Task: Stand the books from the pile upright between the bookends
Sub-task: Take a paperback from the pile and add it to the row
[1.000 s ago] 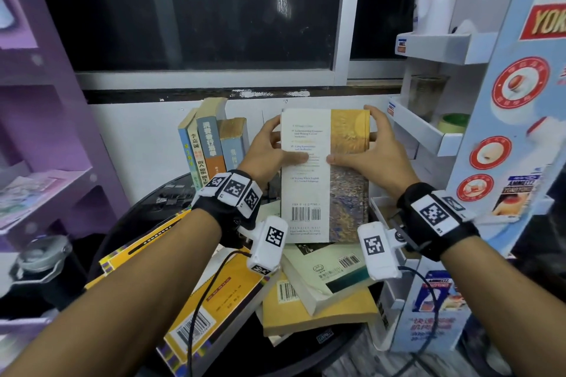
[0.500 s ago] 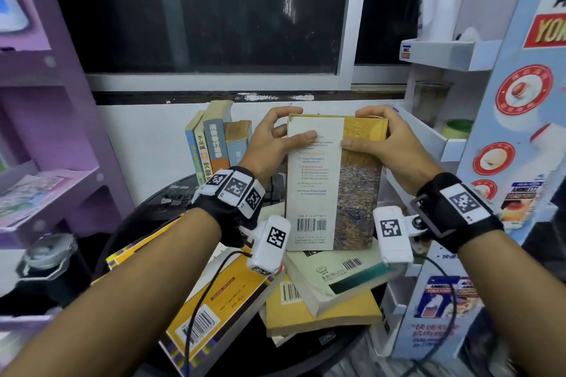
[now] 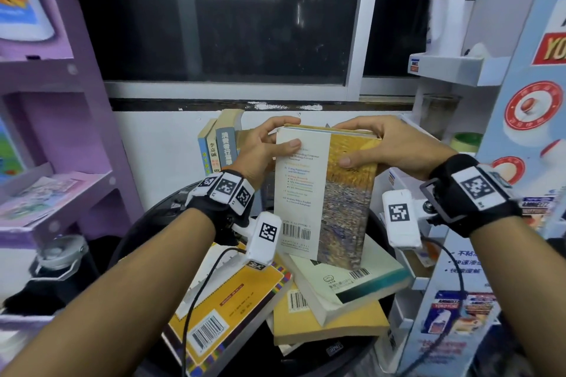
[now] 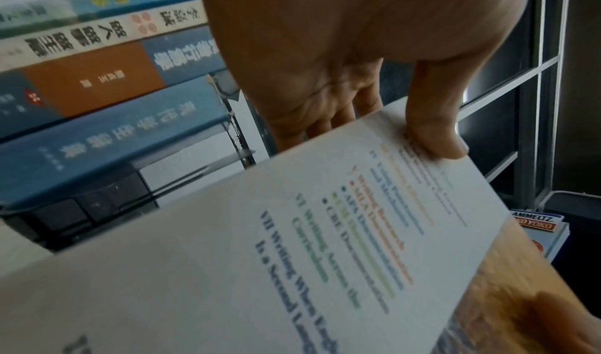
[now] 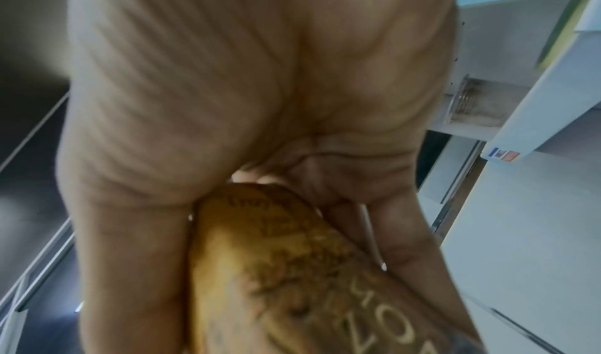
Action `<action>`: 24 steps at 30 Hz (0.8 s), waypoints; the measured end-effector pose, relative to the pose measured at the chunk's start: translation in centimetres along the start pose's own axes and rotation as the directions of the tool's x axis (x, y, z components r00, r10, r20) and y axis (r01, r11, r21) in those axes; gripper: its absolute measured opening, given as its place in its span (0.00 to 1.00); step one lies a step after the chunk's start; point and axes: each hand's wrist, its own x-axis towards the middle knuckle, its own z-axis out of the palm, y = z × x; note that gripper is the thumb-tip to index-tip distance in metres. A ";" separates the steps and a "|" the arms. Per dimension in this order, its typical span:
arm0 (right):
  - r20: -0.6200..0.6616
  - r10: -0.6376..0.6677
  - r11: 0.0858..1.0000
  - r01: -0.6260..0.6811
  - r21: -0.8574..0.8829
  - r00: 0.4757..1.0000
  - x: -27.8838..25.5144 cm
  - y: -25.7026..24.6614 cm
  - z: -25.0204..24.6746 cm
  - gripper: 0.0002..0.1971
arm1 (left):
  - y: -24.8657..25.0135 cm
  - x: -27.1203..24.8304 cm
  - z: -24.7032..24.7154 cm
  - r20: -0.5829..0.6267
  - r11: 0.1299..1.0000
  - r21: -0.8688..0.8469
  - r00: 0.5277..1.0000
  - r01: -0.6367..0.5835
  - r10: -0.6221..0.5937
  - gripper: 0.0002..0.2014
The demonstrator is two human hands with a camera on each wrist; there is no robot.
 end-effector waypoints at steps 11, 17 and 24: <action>-0.207 -0.088 0.986 0.056 -0.155 0.974 2.0 -1.5 3.1 0.22 | 0.6 1.2 -3.2 -0.041 0.990 0.121 0.997 0.065 -0.060 0.15; -0.350 -0.111 0.977 0.039 -0.208 0.930 4.4 -1.5 4.4 0.25 | 0.1 3.2 -5.7 -0.273 0.967 0.254 0.961 0.035 0.037 0.09; -0.483 -0.112 0.967 -0.016 -0.254 0.868 8.0 -0.3 5.6 0.29 | -1.6 4.6 -7.5 -0.194 0.887 0.461 0.979 0.031 0.067 0.12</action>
